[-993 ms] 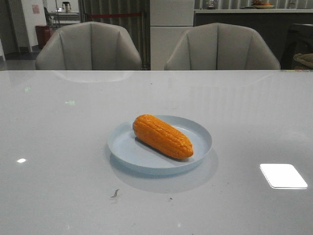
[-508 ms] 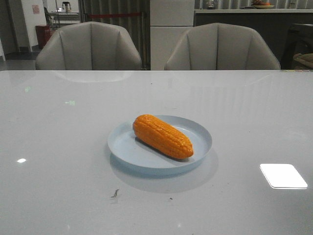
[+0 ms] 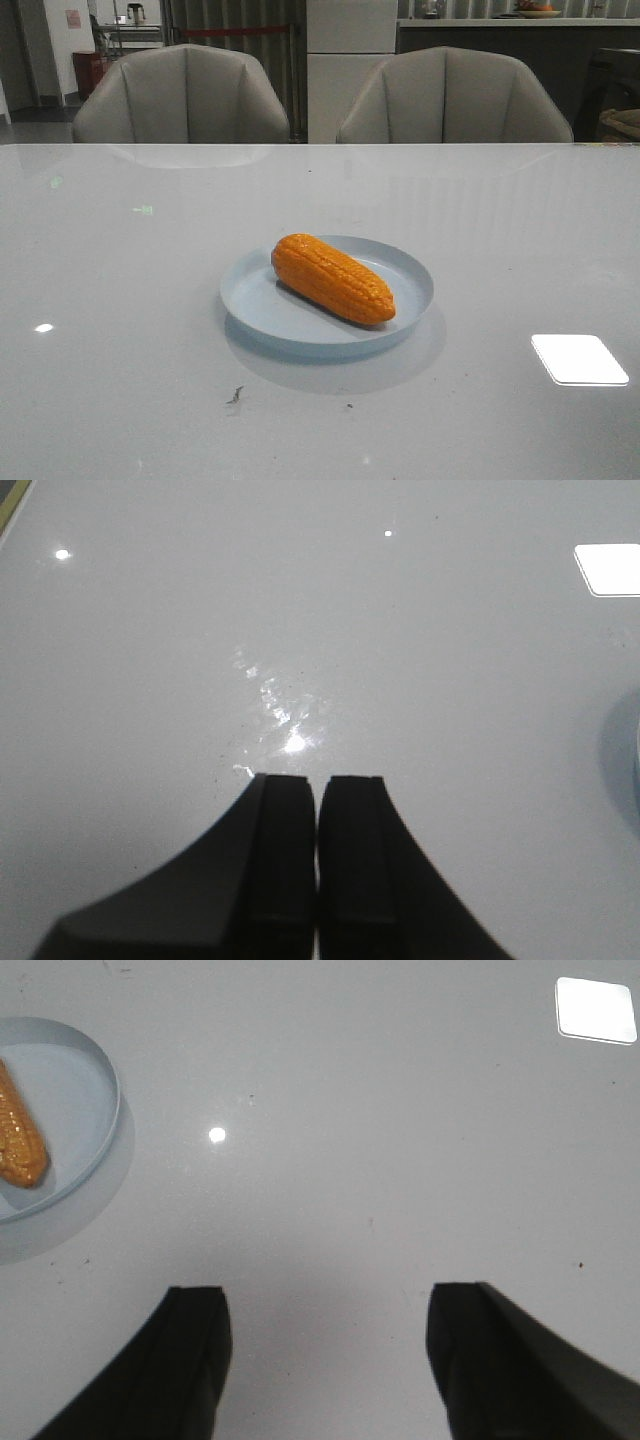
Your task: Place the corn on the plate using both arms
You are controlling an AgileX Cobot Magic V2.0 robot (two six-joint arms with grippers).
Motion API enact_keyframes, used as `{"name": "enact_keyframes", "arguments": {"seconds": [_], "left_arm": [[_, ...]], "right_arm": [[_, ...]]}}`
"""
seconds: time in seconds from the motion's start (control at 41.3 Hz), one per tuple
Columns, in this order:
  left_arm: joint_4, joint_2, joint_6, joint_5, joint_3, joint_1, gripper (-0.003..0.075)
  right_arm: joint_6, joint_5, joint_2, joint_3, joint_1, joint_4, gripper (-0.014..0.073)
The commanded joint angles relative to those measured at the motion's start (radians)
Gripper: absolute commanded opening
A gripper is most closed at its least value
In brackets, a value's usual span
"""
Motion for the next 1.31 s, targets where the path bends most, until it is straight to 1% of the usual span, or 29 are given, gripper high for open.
{"name": "enact_keyframes", "arguments": {"seconds": [0.0, 0.702, 0.823, 0.896, 1.114, 1.283], "left_arm": [[-0.015, -0.012, -0.001, -0.071, -0.027, 0.001, 0.0094], [-0.015, -0.030, -0.001, -0.071, -0.013, 0.001, 0.0094], [-0.015, -0.121, -0.001, -0.086, 0.041, -0.001, 0.0094], [-0.015, -0.191, -0.001, -0.142, 0.105, -0.001, 0.0094], [-0.015, -0.468, -0.001, -0.360, 0.377, -0.001, 0.0094], [-0.007, -0.718, -0.001, -0.424, 0.532, -0.001, 0.0094]], "right_arm": [[-0.010, -0.069, -0.004, -0.025, -0.006, 0.011, 0.0528], [-0.010, -0.069, -0.004, -0.025, -0.006, 0.011, 0.0528], [-0.010, -0.069, -0.004, -0.025, -0.006, 0.011, 0.0528], [-0.010, -0.069, -0.004, -0.025, -0.006, 0.011, 0.0528], [-0.010, -0.069, -0.004, -0.025, -0.006, 0.011, 0.0528], [-0.010, -0.069, -0.004, -0.025, -0.006, 0.011, 0.0528]]}}
